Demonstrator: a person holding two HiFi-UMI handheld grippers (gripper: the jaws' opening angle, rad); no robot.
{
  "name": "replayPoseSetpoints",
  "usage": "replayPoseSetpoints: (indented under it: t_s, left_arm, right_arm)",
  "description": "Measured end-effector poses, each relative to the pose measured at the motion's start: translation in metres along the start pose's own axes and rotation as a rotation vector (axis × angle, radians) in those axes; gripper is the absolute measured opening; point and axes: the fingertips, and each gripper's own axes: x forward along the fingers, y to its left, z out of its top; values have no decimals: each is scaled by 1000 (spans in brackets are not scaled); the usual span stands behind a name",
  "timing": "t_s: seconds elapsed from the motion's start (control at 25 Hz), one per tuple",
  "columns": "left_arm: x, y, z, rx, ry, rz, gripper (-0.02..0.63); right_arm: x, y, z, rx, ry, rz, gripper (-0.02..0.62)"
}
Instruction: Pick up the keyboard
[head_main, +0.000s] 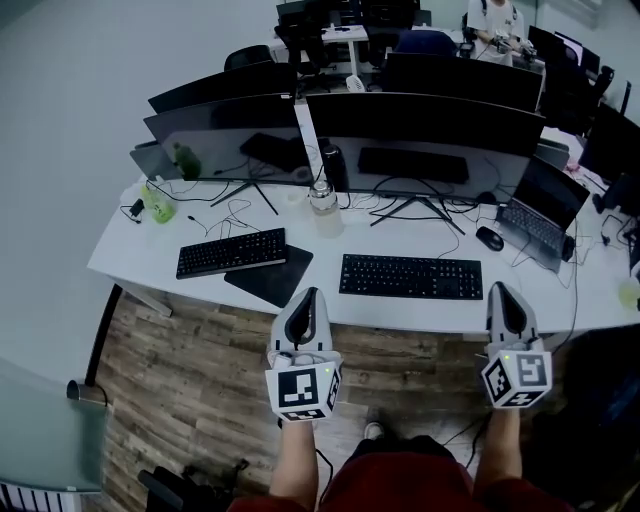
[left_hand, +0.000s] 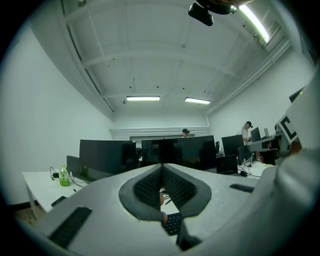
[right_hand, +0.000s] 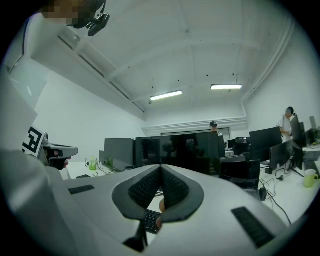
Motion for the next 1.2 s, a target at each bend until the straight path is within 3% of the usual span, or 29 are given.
replayPoseSetpoints:
  t_s: [0.32,0.8,0.96,1.2]
  left_arm:
    - [33,-24,6,-6,-32,-73,11]
    - [125,-55,17,76,-30,-83,14]
    - [152,-66,12,74,-3,-98,67]
    - [188,-82,8,69,42,-140,208]
  right_arm:
    - [9,-31,1,18,-20,-54,-2]
    - [66,-100,4,37,-97,-81,6]
    - [86,-118,-2,35,-80,-68,79]
    - [112,-145,-6,45,-65,-56,231]
